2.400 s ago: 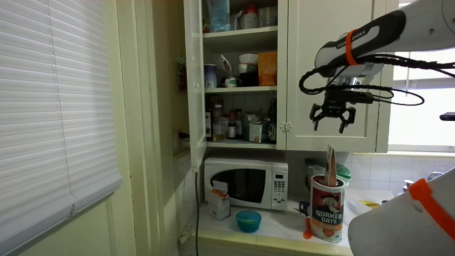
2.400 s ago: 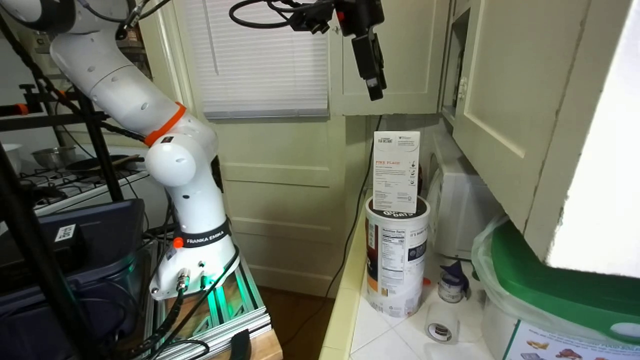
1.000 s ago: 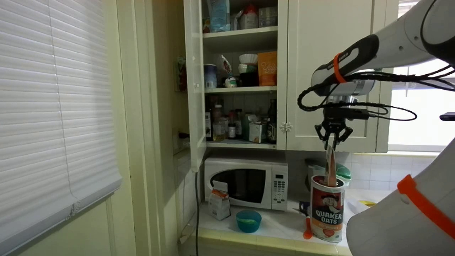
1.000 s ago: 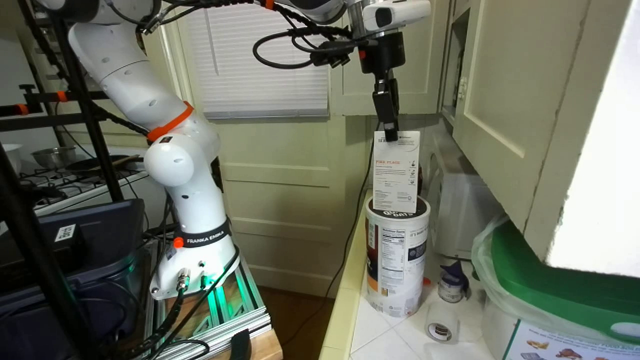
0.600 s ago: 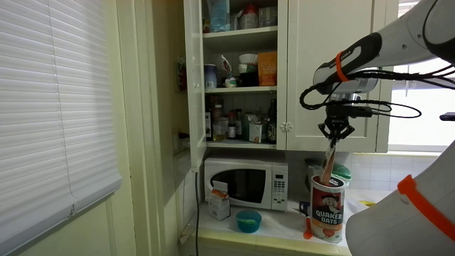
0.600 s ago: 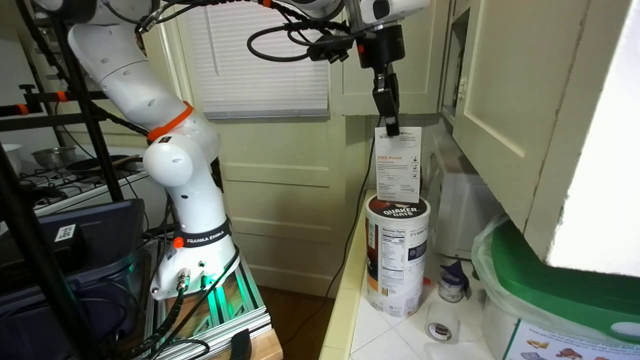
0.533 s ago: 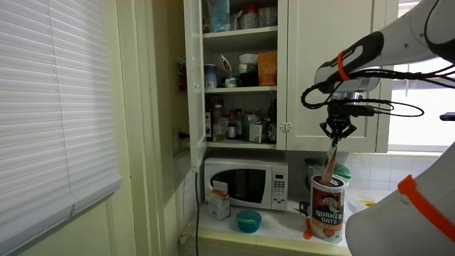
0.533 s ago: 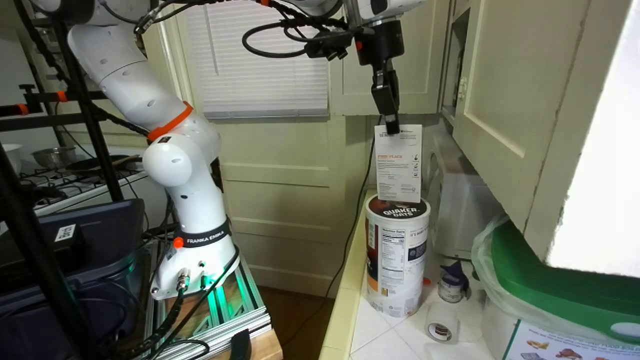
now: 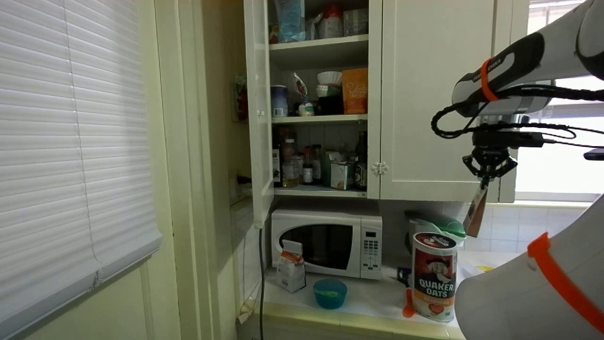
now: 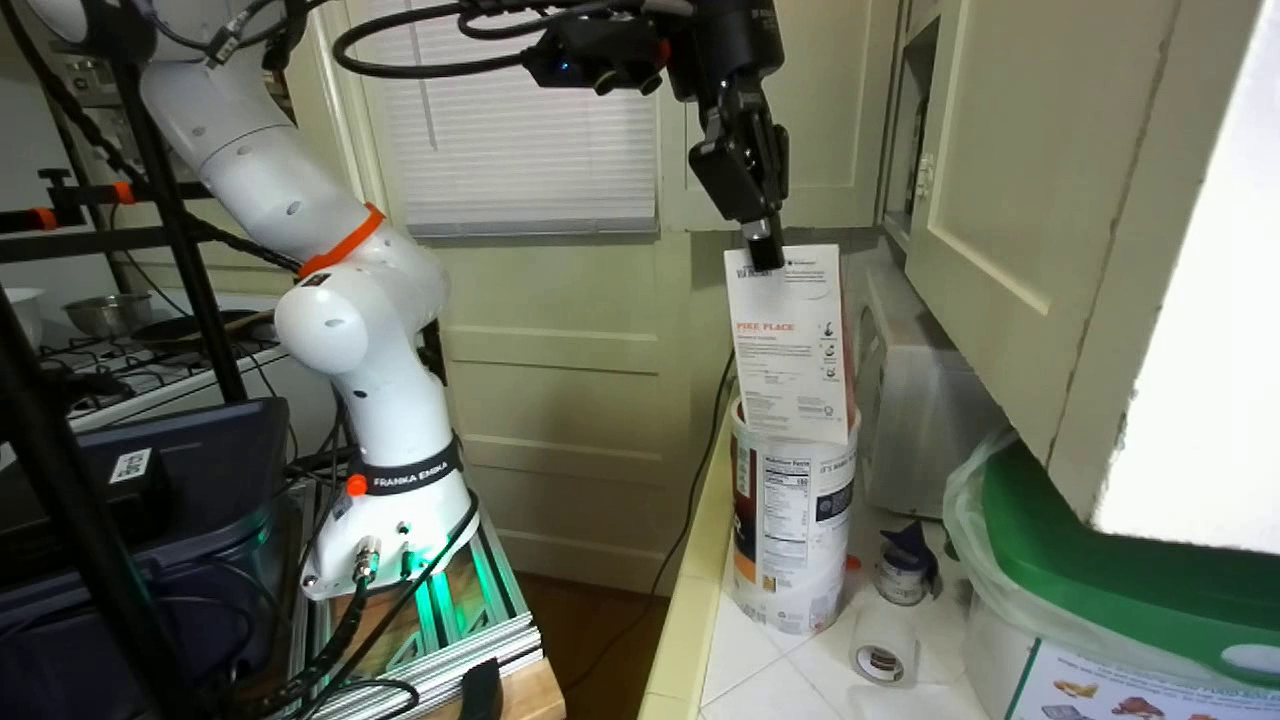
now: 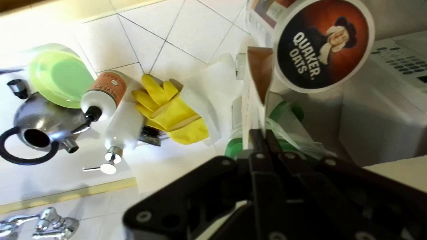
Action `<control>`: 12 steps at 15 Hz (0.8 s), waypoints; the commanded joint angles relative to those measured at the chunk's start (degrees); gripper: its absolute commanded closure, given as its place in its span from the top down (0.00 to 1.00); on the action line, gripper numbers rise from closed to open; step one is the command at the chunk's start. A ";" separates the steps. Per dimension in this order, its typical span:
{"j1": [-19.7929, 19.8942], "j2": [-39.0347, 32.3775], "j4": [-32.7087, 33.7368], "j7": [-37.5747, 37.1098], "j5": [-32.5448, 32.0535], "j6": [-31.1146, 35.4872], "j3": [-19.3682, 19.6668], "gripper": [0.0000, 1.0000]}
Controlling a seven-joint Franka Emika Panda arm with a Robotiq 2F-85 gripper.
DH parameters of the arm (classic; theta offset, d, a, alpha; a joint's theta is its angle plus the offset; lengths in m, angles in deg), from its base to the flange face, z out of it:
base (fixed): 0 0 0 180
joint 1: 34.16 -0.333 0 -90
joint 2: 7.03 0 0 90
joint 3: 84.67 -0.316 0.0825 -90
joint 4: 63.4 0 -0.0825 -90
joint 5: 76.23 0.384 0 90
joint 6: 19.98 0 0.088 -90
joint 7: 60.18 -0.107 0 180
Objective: Remove the object from the bottle and place it on the counter
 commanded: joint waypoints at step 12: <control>5.39 -11.32 -13.24 5.16 -2.22 21.77 4.62 0.00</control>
